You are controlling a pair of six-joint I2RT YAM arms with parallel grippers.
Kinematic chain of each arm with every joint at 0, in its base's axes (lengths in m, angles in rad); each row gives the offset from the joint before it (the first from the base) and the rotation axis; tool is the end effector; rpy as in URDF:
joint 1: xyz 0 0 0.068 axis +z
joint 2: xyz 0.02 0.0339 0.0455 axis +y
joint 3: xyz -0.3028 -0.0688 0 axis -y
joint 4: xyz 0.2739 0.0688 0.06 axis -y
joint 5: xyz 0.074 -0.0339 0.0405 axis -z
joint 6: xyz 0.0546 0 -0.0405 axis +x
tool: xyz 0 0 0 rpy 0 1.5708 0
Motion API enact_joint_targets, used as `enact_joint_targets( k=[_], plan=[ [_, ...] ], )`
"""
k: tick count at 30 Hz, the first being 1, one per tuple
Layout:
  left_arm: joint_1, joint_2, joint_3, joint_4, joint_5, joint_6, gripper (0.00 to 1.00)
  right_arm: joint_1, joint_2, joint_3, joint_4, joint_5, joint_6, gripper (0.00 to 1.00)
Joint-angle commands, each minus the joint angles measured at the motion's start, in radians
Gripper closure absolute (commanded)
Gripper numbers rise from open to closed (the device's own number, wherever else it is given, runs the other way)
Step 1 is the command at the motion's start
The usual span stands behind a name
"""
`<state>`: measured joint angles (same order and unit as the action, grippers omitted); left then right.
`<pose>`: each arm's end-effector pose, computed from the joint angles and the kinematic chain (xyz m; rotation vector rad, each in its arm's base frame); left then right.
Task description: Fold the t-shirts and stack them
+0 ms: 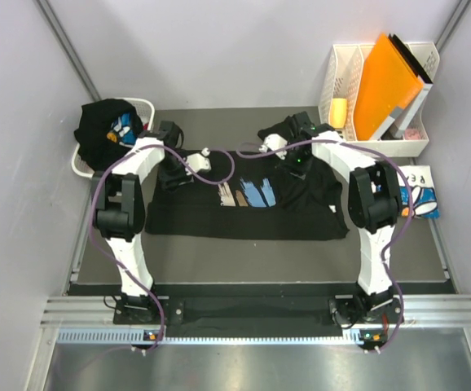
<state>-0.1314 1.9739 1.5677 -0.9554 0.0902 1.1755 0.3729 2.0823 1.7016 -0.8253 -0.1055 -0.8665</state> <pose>0.4363 -0.0626 0.2133 1.7833 2.3063 0.0386 0.4548 0.1841 0.2116 -1.6263 2.2332 0.0170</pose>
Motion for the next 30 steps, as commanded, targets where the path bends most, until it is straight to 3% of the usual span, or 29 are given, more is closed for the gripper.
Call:
enact_joint_targets(
  k=[1, 9, 12, 16, 30],
  plan=[
    [-0.022, 0.006, -0.024, 0.063, 0.002, -0.01, 0.43, -0.023, 0.054, 0.125, 0.064, -0.017, 0.057, 0.5],
    [-0.053, 0.0, -0.104, 0.159, -0.029, -0.027, 0.43, -0.028, 0.131, 0.171, 0.083, -0.051, 0.095, 0.52],
    [-0.06, 0.014, -0.103, 0.181, -0.043, -0.04, 0.41, -0.028, 0.14, 0.179, 0.077, -0.048, 0.086, 0.48],
    [-0.062, 0.054, -0.051, 0.129, -0.021, -0.05, 0.43, -0.026, 0.139, 0.184, 0.068, -0.04, 0.072, 0.45],
    [-0.065, 0.129, -0.017, 0.073, -0.017, -0.066, 0.33, -0.028, 0.168, 0.162, 0.043, -0.062, 0.064, 0.44]
  ],
)
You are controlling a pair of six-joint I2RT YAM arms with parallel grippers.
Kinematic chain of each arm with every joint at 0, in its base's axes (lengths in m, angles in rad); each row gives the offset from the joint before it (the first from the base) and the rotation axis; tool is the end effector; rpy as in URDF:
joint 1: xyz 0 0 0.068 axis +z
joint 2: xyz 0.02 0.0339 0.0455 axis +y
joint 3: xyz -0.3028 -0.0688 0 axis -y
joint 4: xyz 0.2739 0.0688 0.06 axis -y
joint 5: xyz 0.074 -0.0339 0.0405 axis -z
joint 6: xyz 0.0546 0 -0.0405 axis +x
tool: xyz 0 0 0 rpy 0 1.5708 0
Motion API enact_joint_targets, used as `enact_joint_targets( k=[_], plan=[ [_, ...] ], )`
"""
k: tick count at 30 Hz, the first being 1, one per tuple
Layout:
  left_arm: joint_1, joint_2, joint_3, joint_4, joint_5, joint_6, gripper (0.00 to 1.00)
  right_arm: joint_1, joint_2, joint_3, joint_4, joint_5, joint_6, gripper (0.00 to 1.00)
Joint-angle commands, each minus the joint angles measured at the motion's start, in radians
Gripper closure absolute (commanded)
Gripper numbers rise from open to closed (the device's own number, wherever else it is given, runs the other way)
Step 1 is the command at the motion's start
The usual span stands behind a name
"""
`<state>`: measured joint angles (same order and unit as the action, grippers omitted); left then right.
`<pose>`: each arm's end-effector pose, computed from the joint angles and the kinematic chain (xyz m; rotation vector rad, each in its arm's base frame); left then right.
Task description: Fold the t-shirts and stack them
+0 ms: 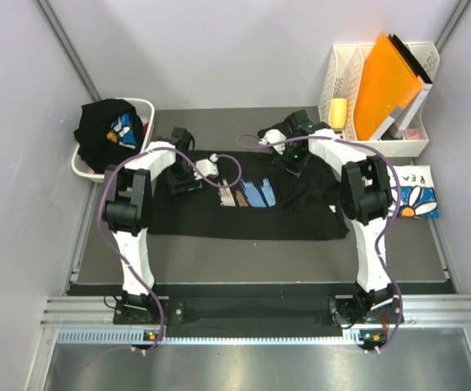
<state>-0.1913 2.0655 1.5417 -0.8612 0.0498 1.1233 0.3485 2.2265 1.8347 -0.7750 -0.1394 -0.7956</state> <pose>0.4459 -0.0891 0.1686 1.8095 2.3334 0.0579 0.4965 0.1885 0.1866 -1.5035 2.2633 0.0616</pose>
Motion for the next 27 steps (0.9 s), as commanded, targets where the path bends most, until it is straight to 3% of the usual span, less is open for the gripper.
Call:
enact_joint_targets(
  k=[1, 16, 21, 27],
  plan=[
    [-0.005, 0.036, 0.012, -0.024, 0.024, -0.016, 0.32, -0.003, 0.025, 0.029, -0.006, -0.028, -0.004, 0.44],
    [-0.007, 0.03, 0.029, -0.03, 0.016, -0.013, 0.31, 0.009, 0.044, 0.051, -0.007, -0.002, 0.016, 0.58],
    [-0.008, 0.039, 0.04, -0.032, 0.022, -0.016, 0.31, 0.015, 0.015, 0.051, -0.009, 0.011, 0.016, 0.8],
    [-0.008, 0.042, 0.04, -0.027, 0.022, -0.014, 0.31, 0.024, -0.008, 0.066, -0.03, 0.02, 0.012, 0.82]
  ],
)
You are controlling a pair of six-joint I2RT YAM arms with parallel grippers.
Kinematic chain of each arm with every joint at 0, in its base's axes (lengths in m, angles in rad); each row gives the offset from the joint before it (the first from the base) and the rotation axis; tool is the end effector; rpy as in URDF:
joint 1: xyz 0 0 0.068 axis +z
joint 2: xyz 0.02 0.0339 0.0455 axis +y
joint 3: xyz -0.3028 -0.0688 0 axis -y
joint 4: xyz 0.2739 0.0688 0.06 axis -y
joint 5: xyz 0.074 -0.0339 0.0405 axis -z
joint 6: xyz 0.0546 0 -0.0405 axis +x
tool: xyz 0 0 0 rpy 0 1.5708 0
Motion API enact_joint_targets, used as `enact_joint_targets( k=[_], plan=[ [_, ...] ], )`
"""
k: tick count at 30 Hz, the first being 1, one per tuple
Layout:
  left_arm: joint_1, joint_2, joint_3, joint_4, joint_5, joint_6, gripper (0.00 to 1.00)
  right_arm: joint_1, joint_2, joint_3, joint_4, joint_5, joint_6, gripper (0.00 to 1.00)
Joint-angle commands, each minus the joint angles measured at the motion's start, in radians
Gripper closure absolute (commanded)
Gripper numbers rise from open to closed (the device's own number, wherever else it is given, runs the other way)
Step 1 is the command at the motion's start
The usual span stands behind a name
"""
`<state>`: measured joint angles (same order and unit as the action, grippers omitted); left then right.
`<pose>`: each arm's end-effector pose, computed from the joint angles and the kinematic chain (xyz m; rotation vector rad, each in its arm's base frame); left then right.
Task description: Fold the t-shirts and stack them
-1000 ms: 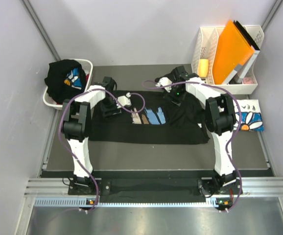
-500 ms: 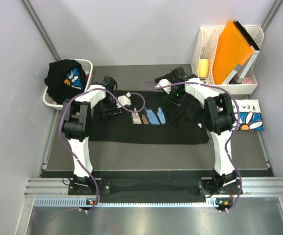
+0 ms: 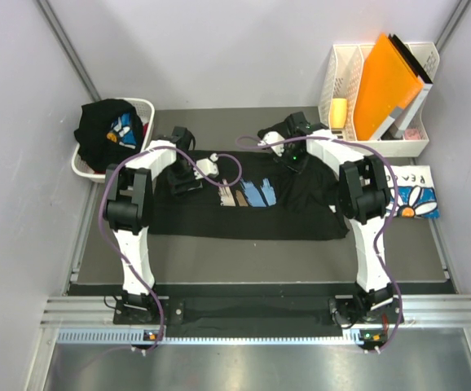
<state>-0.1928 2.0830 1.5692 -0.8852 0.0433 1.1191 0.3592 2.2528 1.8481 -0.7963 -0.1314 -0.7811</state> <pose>0.4495 -0.0902 0.1684 1.8147 2.3487 0.0567 0.4961 0.1939 0.1764 -1.5141 2.2987 0.0693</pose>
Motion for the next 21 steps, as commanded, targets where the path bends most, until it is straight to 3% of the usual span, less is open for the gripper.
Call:
enact_joint_targets(
  k=[1, 6, 14, 18, 21],
  plan=[
    [-0.007, 0.025, 0.014, -0.001, 0.03, -0.012, 0.31, 0.014, -0.042, 0.051, -0.007, 0.012, -0.003, 0.83],
    [-0.01, 0.028, 0.018, -0.001, 0.041, -0.018, 0.31, 0.024, -0.062, 0.062, -0.02, 0.015, -0.004, 0.92],
    [-0.013, 0.028, 0.023, -0.003, 0.038, -0.015, 0.31, 0.05, -0.108, 0.077, -0.044, 0.015, -0.017, 0.82],
    [-0.014, 0.028, 0.026, -0.003, 0.041, -0.021, 0.31, 0.057, -0.121, 0.077, -0.046, 0.012, -0.021, 0.89],
    [-0.019, 0.028, 0.026, -0.001, 0.038, -0.019, 0.31, 0.057, -0.114, 0.082, -0.052, 0.012, -0.023, 0.86]
  ],
)
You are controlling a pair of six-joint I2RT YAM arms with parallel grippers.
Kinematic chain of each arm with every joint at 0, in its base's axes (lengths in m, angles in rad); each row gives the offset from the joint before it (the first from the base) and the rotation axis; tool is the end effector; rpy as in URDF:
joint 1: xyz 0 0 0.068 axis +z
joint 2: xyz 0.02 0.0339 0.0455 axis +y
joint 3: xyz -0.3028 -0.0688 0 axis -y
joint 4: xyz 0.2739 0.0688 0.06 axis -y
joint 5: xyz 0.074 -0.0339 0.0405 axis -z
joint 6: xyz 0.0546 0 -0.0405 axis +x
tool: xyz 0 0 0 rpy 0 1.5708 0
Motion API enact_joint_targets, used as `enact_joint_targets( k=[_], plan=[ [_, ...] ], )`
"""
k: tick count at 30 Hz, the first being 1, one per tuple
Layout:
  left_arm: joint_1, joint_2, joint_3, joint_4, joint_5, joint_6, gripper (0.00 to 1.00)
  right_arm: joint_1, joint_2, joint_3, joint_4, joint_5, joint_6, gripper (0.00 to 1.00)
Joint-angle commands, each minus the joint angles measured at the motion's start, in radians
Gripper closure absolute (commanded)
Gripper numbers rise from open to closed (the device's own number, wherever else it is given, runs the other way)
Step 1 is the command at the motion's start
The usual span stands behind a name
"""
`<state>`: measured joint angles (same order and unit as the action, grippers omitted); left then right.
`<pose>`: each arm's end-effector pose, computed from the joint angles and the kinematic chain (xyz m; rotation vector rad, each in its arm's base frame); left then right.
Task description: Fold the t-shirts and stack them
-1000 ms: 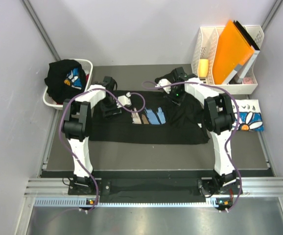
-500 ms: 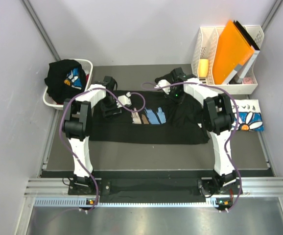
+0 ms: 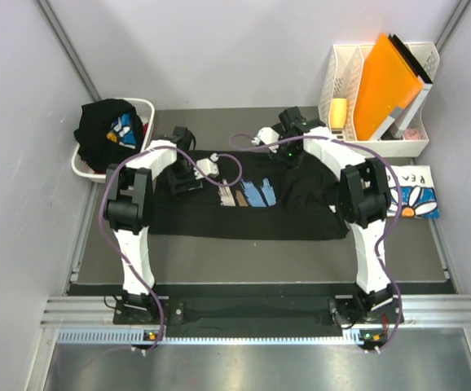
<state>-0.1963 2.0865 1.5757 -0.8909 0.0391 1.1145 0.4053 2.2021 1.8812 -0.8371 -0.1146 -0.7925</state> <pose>0.4500 -0.0917 0.1686 1.8154 2.3533 0.0595 0.4837 0.2143 0.2110 -1.5573 2.2238 0.0435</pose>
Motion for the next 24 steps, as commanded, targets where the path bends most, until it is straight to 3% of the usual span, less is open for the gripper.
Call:
enact_joint_targets(
  k=[1, 3, 7, 24],
  plan=[
    [-0.015, 0.024, 0.021, 0.003, 0.039, -0.015, 0.31, 0.012, -0.062, 0.052, -0.016, -0.016, -0.01, 0.82],
    [-0.015, 0.024, 0.023, 0.0, 0.039, -0.013, 0.31, 0.016, -0.059, 0.052, -0.023, -0.031, -0.01, 0.71],
    [-0.017, 0.026, 0.024, -0.005, 0.033, -0.008, 0.31, 0.047, -0.042, 0.039, -0.074, -0.121, -0.045, 0.61],
    [-0.029, 0.033, 0.032, -0.009, 0.039, -0.015, 0.31, 0.076, 0.028, 0.032, -0.048, -0.165, -0.037, 0.64]
  ],
)
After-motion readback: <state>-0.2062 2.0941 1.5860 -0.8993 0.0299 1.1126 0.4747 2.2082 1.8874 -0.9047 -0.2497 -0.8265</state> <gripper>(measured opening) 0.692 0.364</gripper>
